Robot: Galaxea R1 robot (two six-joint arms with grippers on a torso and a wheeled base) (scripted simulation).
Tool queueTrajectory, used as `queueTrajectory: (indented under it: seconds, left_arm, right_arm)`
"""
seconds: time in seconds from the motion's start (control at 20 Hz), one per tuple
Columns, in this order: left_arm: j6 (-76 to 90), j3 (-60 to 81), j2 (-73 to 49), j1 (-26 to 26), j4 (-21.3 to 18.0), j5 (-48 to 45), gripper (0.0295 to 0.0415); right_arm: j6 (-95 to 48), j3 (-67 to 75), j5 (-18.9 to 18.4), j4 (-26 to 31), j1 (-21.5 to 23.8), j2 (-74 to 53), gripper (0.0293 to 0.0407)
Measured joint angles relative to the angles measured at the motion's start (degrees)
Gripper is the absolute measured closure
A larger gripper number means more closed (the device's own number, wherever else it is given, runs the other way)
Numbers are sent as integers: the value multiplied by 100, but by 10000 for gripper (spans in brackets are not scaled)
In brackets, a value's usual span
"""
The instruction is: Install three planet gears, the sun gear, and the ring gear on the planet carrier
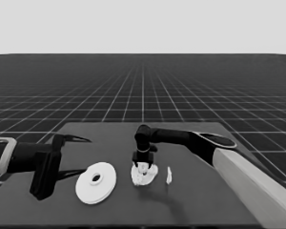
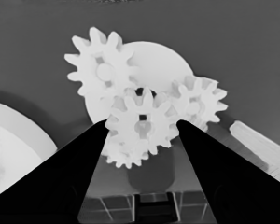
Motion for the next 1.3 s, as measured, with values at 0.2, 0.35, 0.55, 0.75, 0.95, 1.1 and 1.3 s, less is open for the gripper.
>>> queueTrajectory:
  seconds: [0.2,0.35,0.55,0.75,0.95,1.1,1.3]
  left_arm:
    - [0,0,0,0,0,0,326]
    - [0,0,0,0,0,0,326]
    - [0,0,0,0,0,0,326]
    - [0,0,0,0,0,0,326]
    - [0,0,0,0,0,0,326]
    - [0,0,0,0,0,0,326]
    - [0,0,0,0,0,0,326]
  right_arm:
    - [240,0,0,0,0,0,391]
    - [420,0,1,0,-5,2,391]
    - [660,-1,2,0,-17,-1,391]
    - [900,-3,1,0,-20,-3,391]
    - [1139,-4,0,-1,-19,-7,391]
    - [1319,-5,-1,-1,-19,-8,391]
    - [1560,-5,0,-1,-24,-8,391]
